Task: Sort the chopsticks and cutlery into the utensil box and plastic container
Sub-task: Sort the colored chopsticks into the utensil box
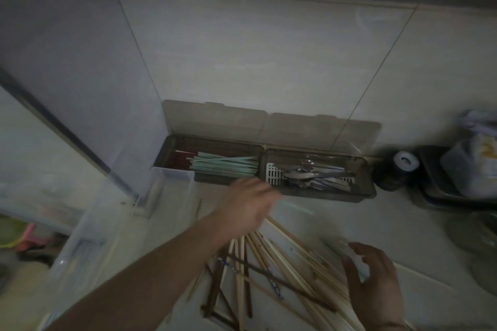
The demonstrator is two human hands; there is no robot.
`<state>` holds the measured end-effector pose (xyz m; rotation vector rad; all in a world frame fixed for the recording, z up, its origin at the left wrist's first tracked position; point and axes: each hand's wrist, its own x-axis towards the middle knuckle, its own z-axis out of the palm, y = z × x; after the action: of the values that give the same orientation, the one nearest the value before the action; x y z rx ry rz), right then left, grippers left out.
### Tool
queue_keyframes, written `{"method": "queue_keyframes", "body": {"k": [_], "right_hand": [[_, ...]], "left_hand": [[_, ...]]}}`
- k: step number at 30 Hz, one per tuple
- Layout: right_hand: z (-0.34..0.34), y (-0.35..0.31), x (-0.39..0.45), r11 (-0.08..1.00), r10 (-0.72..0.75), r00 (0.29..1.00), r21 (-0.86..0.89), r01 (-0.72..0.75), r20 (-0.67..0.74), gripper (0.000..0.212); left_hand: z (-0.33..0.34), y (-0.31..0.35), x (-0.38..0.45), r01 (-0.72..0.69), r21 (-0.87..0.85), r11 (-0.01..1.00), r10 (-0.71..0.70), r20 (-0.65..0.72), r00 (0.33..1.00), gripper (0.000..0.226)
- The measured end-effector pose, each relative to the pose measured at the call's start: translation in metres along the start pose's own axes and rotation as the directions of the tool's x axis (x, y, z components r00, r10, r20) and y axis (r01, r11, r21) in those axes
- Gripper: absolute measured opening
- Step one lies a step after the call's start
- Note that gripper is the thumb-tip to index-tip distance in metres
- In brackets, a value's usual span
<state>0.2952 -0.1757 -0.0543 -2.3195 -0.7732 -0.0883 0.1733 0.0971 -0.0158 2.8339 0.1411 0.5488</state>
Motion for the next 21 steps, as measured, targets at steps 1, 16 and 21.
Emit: {"method": "queue_keyframes", "body": {"k": [1,16,21], "right_hand": [[-0.003,0.007,-0.002,0.998,0.014,1.0,-0.056,-0.014,-0.004,0.042],[-0.005,0.048,-0.017,0.851,0.343,0.931,-0.461,-0.252,0.124,0.027],[-0.006,0.048,-0.016,0.835,0.367,0.912,-0.496,-0.237,0.183,0.023]], "left_hand": [[-0.006,-0.014,0.0,0.079,-0.013,0.997,-0.08,-0.064,0.995,0.021],[-0.015,-0.078,0.01,0.66,0.251,0.709,-0.689,0.043,0.723,0.023],[-0.016,-0.076,0.015,0.642,0.229,0.732,-0.673,0.094,0.734,0.031]]}}
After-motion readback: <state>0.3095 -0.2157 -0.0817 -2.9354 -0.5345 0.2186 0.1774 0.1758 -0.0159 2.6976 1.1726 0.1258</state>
